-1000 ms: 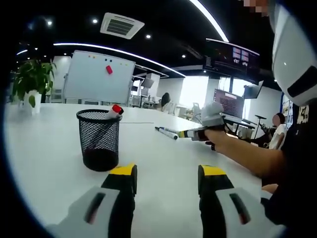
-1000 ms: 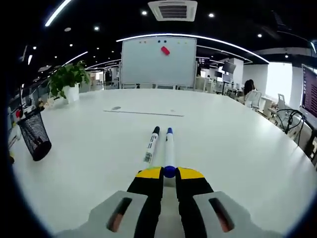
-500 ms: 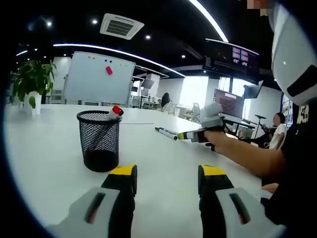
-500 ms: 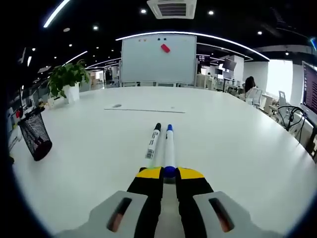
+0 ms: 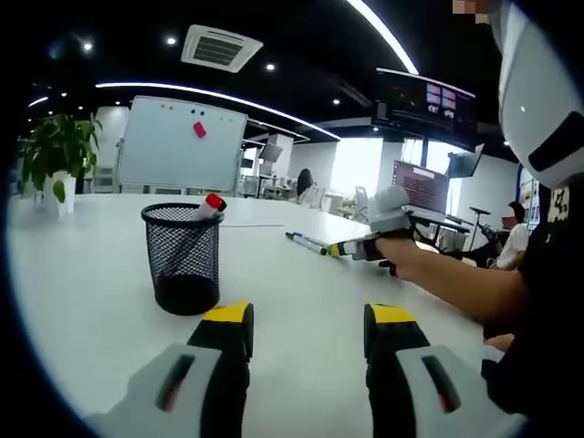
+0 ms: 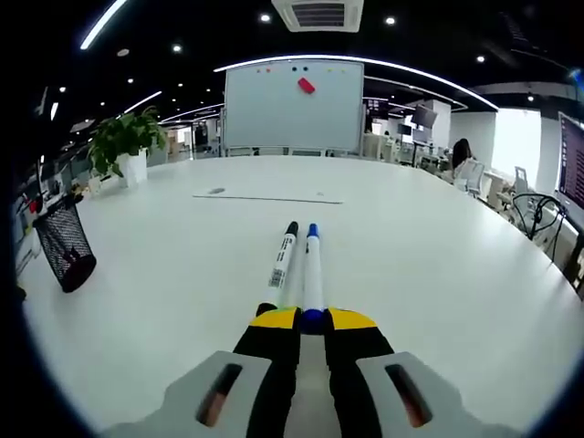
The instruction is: Pick up the whiteboard markers from the pen holder and place them facing the whiteboard neatly
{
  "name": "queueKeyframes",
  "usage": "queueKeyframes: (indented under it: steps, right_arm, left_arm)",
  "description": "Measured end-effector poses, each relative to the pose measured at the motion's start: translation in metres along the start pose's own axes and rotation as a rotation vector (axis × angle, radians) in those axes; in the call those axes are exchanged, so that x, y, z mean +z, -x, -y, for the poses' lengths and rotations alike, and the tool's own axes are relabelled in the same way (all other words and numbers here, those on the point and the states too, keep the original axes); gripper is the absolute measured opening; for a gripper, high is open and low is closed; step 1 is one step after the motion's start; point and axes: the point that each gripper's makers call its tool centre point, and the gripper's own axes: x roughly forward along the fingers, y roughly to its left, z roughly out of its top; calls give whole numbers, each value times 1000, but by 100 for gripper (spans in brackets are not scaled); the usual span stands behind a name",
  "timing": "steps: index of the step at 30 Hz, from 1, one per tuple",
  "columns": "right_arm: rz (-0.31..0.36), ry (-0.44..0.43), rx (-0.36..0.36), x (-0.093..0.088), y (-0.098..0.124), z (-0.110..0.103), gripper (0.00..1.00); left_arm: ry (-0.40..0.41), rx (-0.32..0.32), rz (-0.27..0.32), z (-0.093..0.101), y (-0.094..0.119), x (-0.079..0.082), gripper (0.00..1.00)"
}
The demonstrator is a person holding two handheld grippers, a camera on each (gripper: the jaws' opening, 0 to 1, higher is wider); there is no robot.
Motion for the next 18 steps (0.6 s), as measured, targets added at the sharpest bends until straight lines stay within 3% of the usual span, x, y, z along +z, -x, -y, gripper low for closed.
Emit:
queueKeyframes:
  steps: [18]
  right_arm:
    - [-6,28,2,1,1,-3,16]
  left_arm:
    - [-2,2,0,0,0,1,49]
